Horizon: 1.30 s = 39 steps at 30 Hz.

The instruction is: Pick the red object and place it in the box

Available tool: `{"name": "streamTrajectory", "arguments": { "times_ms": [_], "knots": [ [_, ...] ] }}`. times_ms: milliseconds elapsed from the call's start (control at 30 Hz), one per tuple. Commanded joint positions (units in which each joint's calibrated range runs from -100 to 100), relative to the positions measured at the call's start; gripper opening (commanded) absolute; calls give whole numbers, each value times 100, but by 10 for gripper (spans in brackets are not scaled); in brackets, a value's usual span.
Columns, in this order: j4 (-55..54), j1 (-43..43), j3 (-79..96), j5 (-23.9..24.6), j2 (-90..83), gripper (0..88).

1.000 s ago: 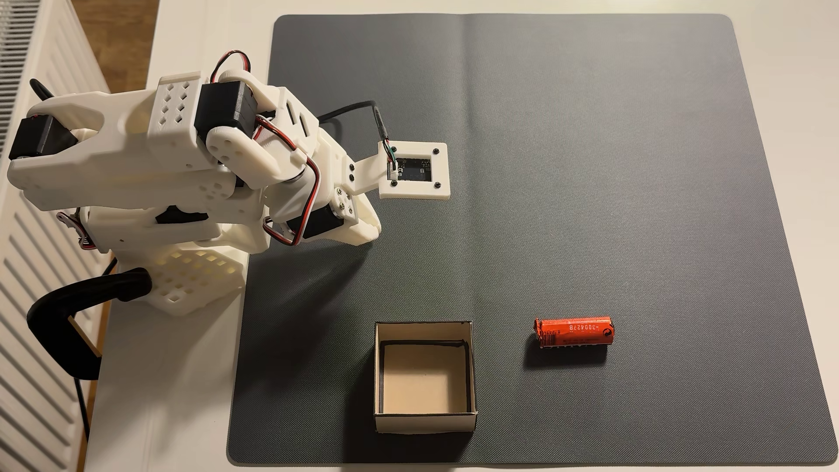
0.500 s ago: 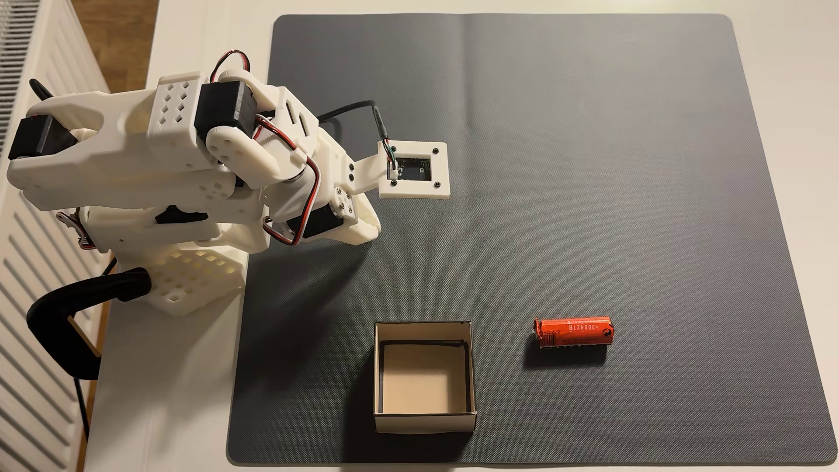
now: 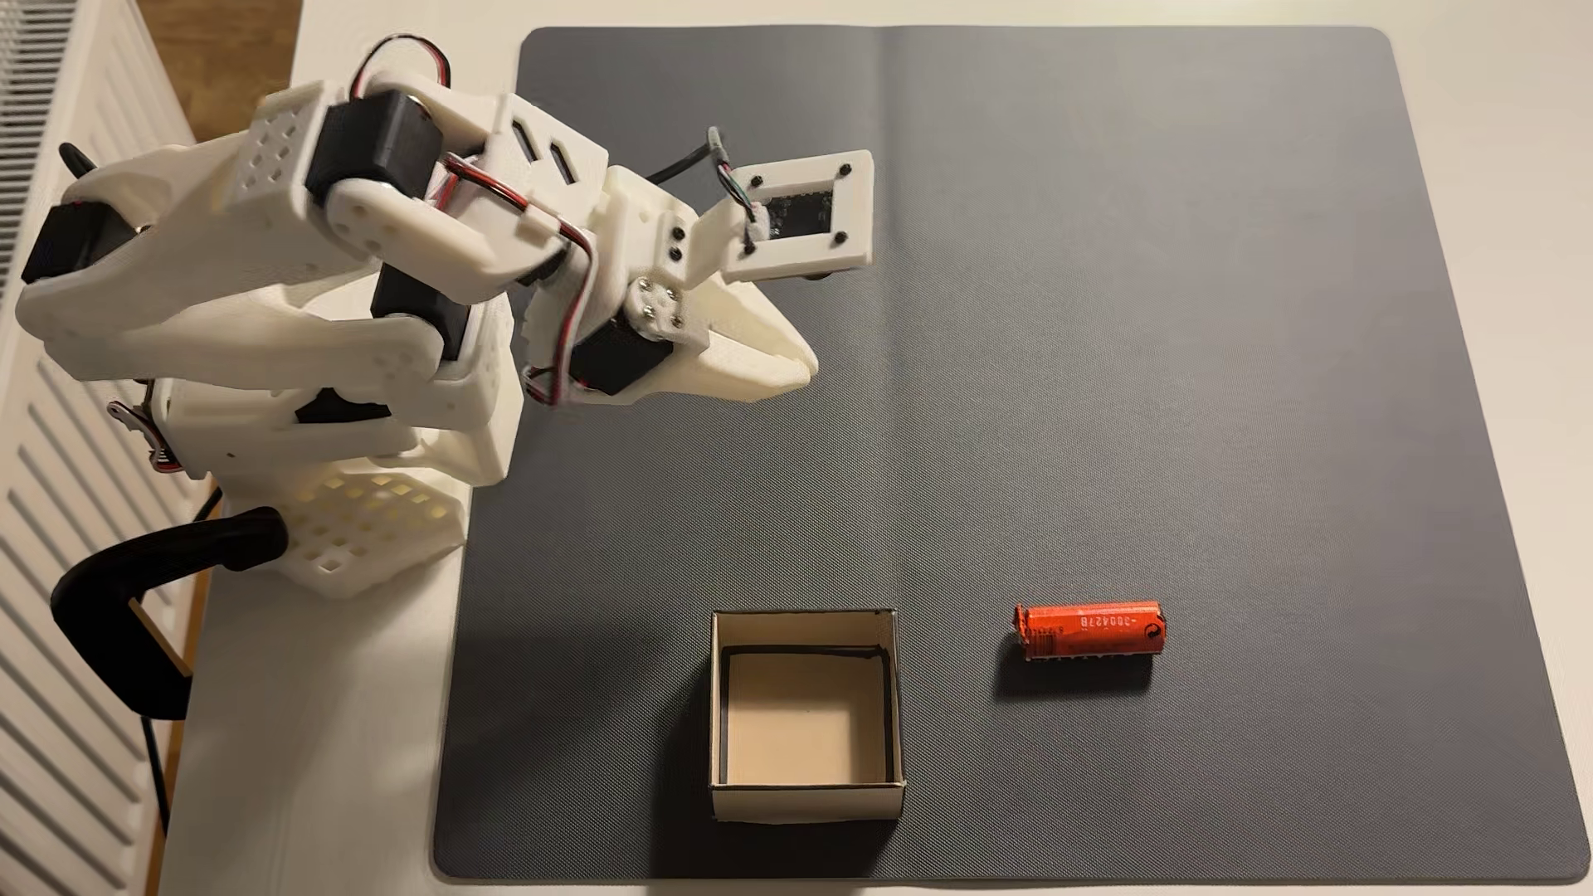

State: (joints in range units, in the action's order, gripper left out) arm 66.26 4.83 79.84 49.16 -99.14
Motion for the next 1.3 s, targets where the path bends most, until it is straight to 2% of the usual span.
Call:
{"name": "streamTrajectory", "arguments": {
  "times_ms": [0,367,433,633,767,933,1267],
  "knots": [
    [-446,267,-342,2,339,6],
    [-3707,230,-1376,-35,4778,7],
    [-3881,193,-1838,-35,5569,22],
    [-3960,163,-3126,-40,7320,182],
    [-3960,312,-3489,-358,7754,245],
    [-3986,742,-3671,-629,8043,255],
    [-4878,980,-3625,-634,8834,257]
  ]
}}
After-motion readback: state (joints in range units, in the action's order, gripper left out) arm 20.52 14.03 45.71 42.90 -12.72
